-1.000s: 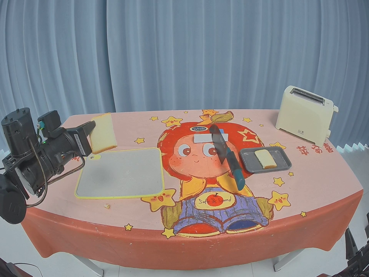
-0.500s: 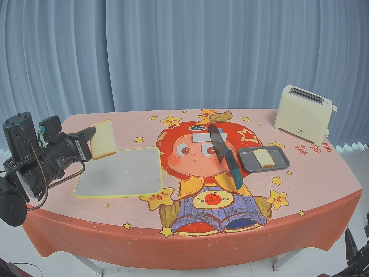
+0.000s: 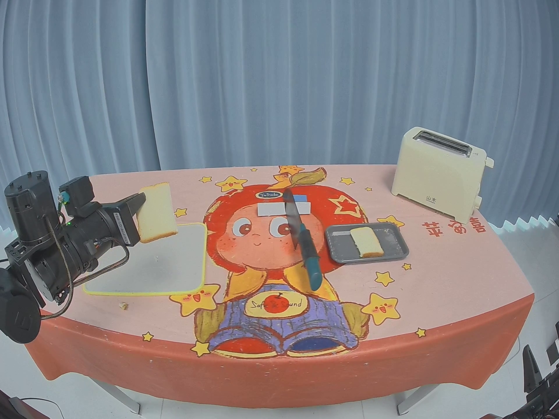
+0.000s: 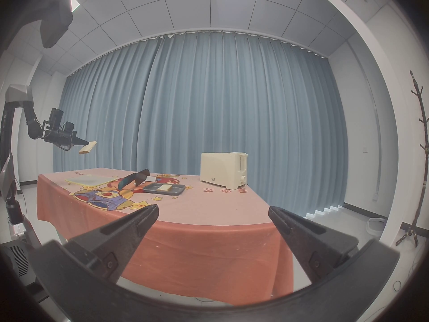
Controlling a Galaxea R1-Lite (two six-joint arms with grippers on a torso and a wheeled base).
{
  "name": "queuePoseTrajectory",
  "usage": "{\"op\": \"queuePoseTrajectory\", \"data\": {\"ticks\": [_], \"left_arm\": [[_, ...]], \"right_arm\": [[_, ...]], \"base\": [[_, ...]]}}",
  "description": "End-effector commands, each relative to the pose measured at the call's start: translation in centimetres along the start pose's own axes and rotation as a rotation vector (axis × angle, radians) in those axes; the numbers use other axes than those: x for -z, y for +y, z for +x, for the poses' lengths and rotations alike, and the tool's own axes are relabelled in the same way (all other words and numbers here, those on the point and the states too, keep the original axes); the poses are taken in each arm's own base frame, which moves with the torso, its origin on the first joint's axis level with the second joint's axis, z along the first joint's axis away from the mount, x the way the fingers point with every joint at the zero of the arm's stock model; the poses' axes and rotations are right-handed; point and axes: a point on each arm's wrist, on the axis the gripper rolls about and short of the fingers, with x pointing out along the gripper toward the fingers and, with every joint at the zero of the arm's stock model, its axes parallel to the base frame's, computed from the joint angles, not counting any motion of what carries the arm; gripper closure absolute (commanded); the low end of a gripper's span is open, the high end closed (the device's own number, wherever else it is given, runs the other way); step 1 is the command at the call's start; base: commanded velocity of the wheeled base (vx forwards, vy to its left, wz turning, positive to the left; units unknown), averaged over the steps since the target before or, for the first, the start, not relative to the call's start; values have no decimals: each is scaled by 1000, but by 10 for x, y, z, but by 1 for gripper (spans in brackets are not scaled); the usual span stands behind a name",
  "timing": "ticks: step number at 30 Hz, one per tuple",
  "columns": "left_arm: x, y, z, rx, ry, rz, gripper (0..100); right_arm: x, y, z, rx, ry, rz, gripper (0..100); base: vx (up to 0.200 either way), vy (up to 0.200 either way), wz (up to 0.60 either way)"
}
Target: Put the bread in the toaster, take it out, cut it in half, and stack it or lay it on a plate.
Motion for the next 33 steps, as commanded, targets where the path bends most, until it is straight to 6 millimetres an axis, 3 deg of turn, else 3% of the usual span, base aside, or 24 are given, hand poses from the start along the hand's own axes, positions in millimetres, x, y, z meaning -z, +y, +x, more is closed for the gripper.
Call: {"op": "queuePoseTrajectory", "data": {"ticks": [1,12,24,33], "left_arm": [[1,0,0,1,2,0,100],[2,-2,-1,11,5,-1,100],[-3,-5,1,28,-18,-4,100],[-2,-18,1,72,-14,-21,100]], "right_arm": [[5,0,0,0,0,-1,0],[5,0,0,0,0,-1,0],[5,0,0,0,0,-1,0],[5,0,0,0,0,-1,0]], "base": [[0,-200,0],[0,-200,0],[0,0,0],[0,0,0]]}}
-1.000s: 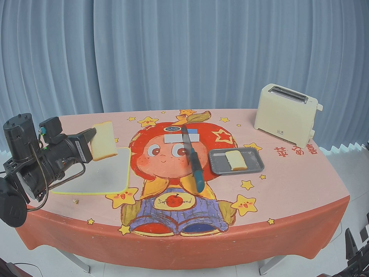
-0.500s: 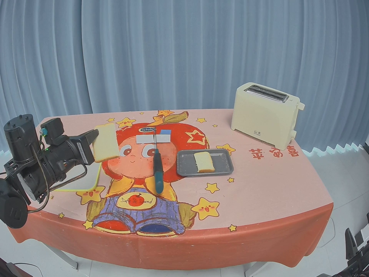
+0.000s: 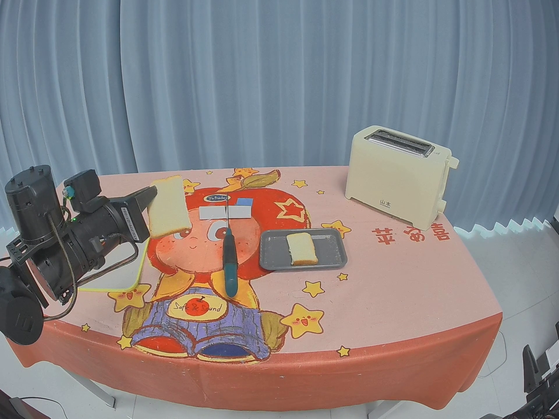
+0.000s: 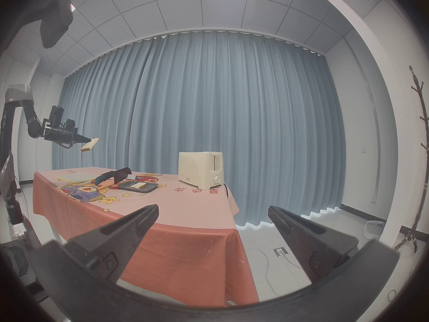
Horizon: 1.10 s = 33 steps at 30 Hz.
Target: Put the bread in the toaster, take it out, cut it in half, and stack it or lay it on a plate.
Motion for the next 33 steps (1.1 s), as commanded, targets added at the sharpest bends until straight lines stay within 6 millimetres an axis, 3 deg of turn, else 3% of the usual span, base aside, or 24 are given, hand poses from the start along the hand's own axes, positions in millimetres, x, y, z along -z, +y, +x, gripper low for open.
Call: {"op": "queuePoseTrajectory", "data": {"ticks": [1,21,28,31,33], "left_arm": [[2,-3,0,11,7,-1,100],[-8,-16,2,6,-72,-98,100],[-21,-23,6,-11,-126,-103,100],[-14,-22,11,-22,-97,-99,100],[2,-20,23,-37,-40,-64,100]], "right_arm": [[5,0,0,0,0,0,0],[5,0,0,0,0,0,0],[5,0,0,0,0,0,0],[5,0,0,0,0,0,0],[5,0,0,0,0,0,0]], "base": [[0,0,0],[0,0,0],[0,0,0],[0,0,0],[0,0,0]]}}
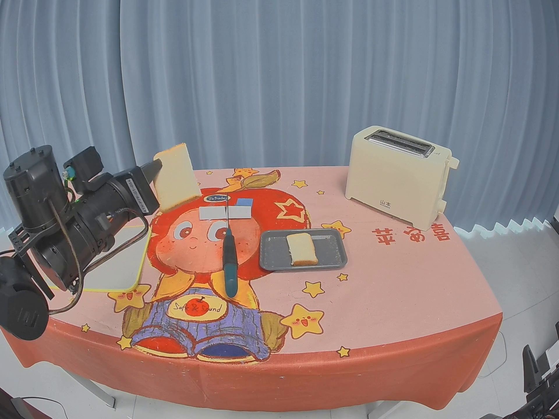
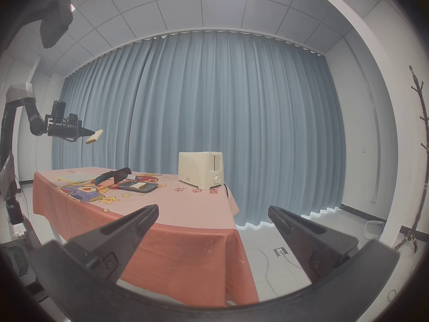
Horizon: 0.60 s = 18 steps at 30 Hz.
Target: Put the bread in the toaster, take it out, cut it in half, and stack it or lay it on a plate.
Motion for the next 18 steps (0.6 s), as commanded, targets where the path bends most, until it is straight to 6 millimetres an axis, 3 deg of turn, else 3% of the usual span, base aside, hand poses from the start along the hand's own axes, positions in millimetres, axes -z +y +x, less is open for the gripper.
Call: {"op": "queuePoseTrajectory", "data": {"ticks": [1,5,9,18], "left_arm": [[28,5,17,-25,97,67,100],[35,6,22,-22,120,158,100],[31,-19,25,72,94,167,100],[39,-37,43,119,124,173,100]], "right_arm": [[5,0,0,0,0,0,0],[5,0,0,0,0,0,0],[5,0,0,0,0,0,0],[5,0,0,0,0,0,0]], "base": [[0,0,0],[0,0,0],[0,0,0],[0,0,0]]}}
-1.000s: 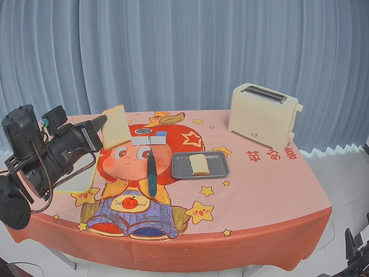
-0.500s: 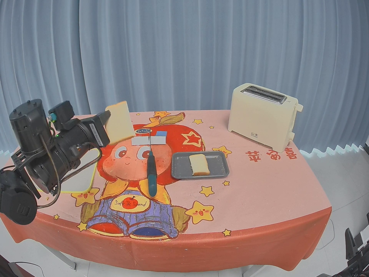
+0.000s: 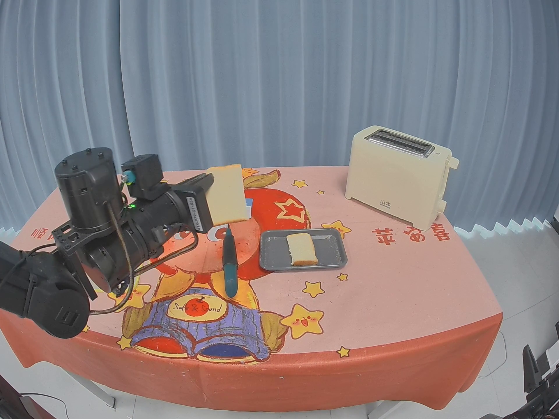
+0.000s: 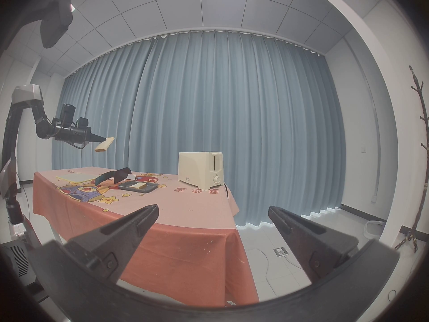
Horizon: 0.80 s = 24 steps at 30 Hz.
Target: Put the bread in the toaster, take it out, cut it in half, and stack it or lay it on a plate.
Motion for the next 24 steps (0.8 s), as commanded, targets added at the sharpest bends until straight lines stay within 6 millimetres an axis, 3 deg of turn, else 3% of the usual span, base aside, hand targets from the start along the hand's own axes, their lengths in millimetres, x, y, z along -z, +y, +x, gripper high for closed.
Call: {"op": "queuePoseTrajectory", "data": {"ticks": [1,16,24], "left_arm": [[7,-8,13,18,36,5,100],[34,-40,50,92,162,27,100],[35,-48,89,128,262,26,100]], "right_arm": [[5,0,0,0,0,0,0],[5,0,0,0,0,0,0],[5,0,0,0,0,0,0]], "base": [[0,0,0],[0,0,0],[0,0,0]]}}
